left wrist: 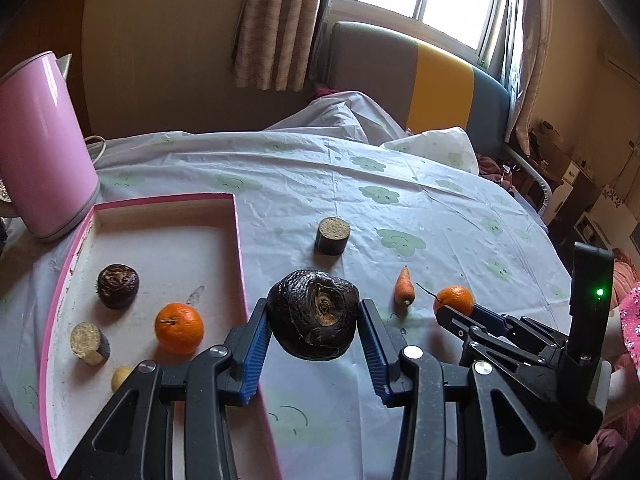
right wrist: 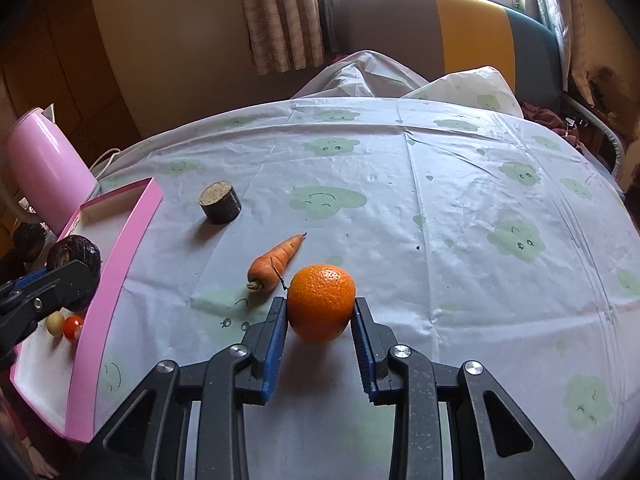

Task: Organize fruits
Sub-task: 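Carry the dark root into the tray and open the left tool while the right tool carries the orange there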

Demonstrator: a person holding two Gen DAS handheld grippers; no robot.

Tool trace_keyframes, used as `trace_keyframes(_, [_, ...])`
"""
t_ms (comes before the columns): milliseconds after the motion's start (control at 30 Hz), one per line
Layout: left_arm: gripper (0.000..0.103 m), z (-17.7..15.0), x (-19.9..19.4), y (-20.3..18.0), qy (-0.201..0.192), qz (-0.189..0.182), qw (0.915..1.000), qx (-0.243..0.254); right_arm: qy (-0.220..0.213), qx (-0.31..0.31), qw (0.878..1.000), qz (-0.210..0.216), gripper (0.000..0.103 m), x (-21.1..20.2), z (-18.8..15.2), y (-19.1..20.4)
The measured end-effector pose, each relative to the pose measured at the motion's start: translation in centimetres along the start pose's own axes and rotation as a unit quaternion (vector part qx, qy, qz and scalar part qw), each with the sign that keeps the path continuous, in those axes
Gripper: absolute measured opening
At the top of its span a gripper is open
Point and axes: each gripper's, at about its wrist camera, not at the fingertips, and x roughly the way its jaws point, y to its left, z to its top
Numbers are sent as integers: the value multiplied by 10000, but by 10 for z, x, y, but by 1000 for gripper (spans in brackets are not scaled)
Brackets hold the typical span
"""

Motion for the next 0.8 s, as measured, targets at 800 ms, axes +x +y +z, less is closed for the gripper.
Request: trace_keyframes(800, [44, -20, -37, 148, -169, 1068, 9872, -1175, -78, -1326, 9782, 1596, 32, -23, 30, 152])
